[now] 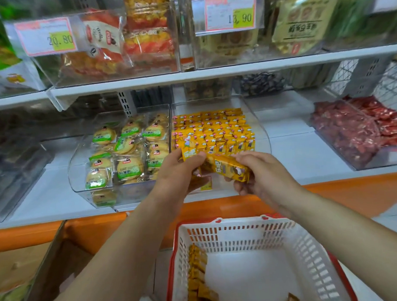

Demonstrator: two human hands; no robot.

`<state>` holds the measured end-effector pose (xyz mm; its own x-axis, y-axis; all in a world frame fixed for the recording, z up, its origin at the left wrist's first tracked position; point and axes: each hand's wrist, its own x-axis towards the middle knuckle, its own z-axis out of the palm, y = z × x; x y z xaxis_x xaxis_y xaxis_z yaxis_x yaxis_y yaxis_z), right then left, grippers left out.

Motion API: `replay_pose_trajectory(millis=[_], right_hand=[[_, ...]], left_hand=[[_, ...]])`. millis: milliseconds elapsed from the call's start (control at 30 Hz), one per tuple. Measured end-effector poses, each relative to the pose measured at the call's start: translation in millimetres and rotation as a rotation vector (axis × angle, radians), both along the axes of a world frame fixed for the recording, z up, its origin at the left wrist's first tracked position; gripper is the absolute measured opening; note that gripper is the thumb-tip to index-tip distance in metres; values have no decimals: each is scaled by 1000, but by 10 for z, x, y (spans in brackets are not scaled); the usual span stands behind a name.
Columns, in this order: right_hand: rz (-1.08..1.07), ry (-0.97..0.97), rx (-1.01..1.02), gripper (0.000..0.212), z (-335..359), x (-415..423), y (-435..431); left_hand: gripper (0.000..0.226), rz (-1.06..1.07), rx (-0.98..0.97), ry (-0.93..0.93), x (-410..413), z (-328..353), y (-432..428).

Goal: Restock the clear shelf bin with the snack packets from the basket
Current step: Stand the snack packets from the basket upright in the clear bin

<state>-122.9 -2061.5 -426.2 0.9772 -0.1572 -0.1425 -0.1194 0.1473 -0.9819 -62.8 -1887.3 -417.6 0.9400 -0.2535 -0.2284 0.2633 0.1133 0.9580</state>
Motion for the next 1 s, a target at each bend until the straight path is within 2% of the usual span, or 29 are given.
replay_pose_trajectory(millis=[100, 233, 367, 500, 567, 667, 767, 900, 1000], right_hand=[[21, 67, -3, 37, 30, -7, -72], [78, 37, -18, 41, 43, -11, -122], [-15, -78, -121, 22, 20, 34, -88], [-91, -94, -157, 22, 48, 122, -51], [-103, -96, -257, 27, 68, 157, -28], [22, -127, -586, 25, 118, 193, 3], [195, -114, -610, 16, 132, 234, 112], [300, -103, -585, 29, 131, 329, 151], [194, -155, -587, 44, 205, 515, 29]], left_hand=[[35, -34, 17, -19, -17, -20, -20], [36, -10, -23, -6, -5, -21, -6], [22, -19, -32, 0, 19, -35, 53], [18, -33, -10, -16, 54, -52, 142], [21, -23, -12, -24, 71, -47, 181], [29, -18, 35, -70, 83, -52, 238], [28, -42, 84, -127, 67, -57, 266], [16, -43, 98, -167, 84, -19, 344], [16, 17, 226, -235, 159, -9, 496]])
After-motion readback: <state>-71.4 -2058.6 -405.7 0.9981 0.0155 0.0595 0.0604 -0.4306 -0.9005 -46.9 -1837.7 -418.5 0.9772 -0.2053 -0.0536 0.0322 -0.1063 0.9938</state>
